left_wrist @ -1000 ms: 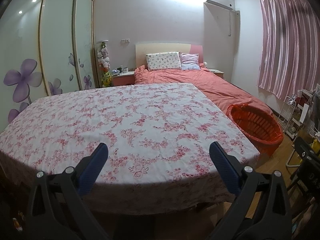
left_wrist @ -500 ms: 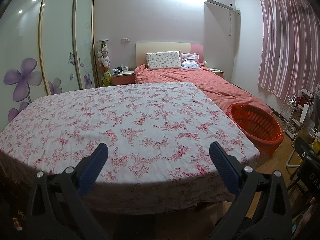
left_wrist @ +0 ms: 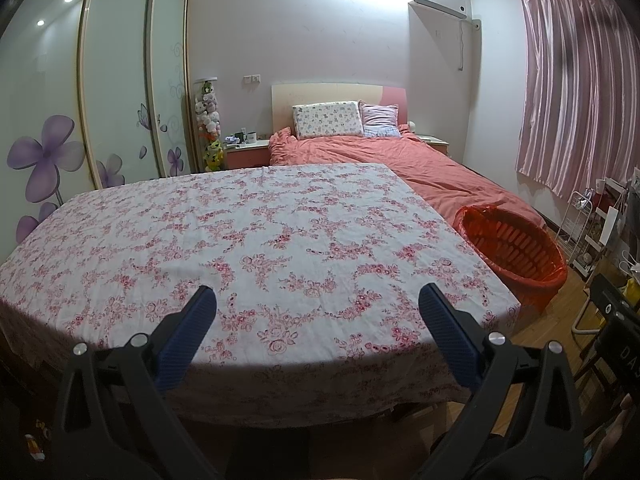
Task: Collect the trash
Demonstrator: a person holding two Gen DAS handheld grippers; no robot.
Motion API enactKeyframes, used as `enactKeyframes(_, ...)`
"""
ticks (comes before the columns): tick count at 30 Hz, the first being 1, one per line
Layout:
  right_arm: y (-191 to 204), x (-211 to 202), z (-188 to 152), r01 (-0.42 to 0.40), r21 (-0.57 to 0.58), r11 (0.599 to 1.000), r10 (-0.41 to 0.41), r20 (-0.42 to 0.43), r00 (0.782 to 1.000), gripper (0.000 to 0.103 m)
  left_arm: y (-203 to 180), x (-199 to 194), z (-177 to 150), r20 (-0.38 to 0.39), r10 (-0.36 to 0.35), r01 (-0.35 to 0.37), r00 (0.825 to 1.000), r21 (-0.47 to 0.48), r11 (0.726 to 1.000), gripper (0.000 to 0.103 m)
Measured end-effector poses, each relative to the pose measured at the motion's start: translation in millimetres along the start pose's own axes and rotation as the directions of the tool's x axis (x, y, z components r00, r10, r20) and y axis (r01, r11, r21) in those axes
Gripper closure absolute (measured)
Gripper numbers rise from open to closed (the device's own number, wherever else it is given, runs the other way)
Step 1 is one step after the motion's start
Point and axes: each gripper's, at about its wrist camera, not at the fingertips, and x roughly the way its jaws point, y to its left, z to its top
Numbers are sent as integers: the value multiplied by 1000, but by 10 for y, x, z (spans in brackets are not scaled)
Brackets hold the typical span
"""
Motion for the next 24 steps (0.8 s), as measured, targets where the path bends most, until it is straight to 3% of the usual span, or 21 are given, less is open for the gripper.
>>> enactKeyframes(24, -6, 2, 3, 0, 1, 1000, 0, -1, 1000, 2, -6, 16, -83, -8, 4, -4, 1000, 2, 1000, 4)
